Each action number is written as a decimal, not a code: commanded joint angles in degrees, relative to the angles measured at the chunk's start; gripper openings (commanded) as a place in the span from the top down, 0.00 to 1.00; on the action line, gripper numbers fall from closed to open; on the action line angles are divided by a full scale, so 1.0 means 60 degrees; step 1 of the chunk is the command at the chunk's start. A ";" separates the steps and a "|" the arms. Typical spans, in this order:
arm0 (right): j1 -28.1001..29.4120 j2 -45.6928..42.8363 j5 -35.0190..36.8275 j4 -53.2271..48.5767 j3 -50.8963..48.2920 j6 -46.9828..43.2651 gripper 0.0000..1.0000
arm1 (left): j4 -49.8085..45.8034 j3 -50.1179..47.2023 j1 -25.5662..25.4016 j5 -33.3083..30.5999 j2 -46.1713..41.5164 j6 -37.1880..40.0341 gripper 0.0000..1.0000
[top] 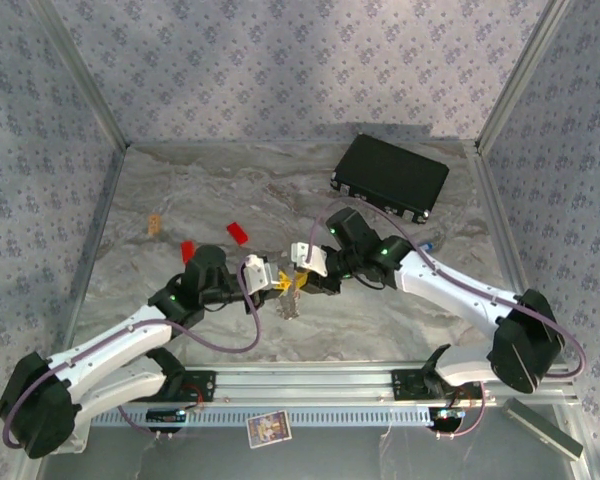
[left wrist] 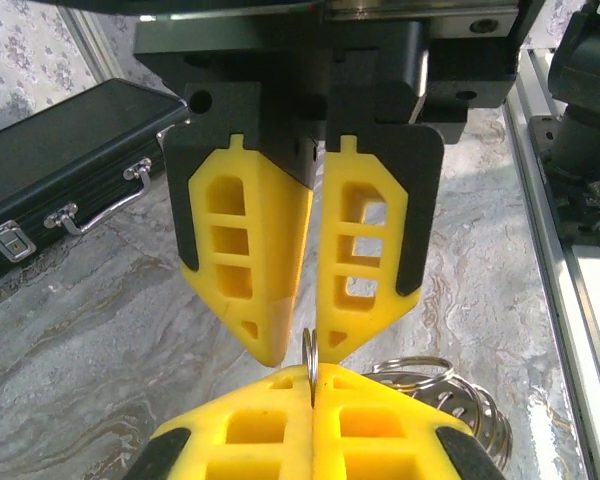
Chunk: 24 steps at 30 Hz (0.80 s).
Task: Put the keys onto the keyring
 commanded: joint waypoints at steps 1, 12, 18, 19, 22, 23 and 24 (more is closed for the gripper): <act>-0.0102 -0.0508 -0.0364 0.0366 -0.0210 0.0242 0.75 | 0.0808 -0.0100 -0.0020 0.0358 -0.0098 -0.0164 1.00; -0.0097 -0.0415 -0.0761 0.0666 -0.0188 0.0519 0.77 | 0.1442 -0.0363 -0.0013 0.0353 -0.0128 -0.0556 1.00; -0.0083 -0.0265 -0.0897 0.0894 -0.0187 0.0634 0.84 | 0.1774 -0.0424 -0.0021 0.0346 -0.0062 -0.0683 1.00; -0.0090 -0.0236 -0.0905 0.0927 -0.0187 0.0644 0.86 | 0.1804 -0.0424 -0.0025 0.0341 -0.0067 -0.0696 1.00; -0.0094 -0.0238 -0.0931 0.0966 -0.0187 0.0645 0.96 | 0.1841 -0.0413 -0.0024 0.0341 -0.0036 -0.0732 1.00; -0.0095 -0.0241 -0.0911 0.0949 -0.0165 0.0637 1.00 | 0.1845 -0.0410 -0.0017 0.0316 -0.0041 -0.0756 1.00; -0.0091 -0.0243 -0.0889 0.0898 -0.0135 0.0601 1.00 | 0.1809 -0.0388 -0.0024 0.0293 -0.0042 -0.0776 1.00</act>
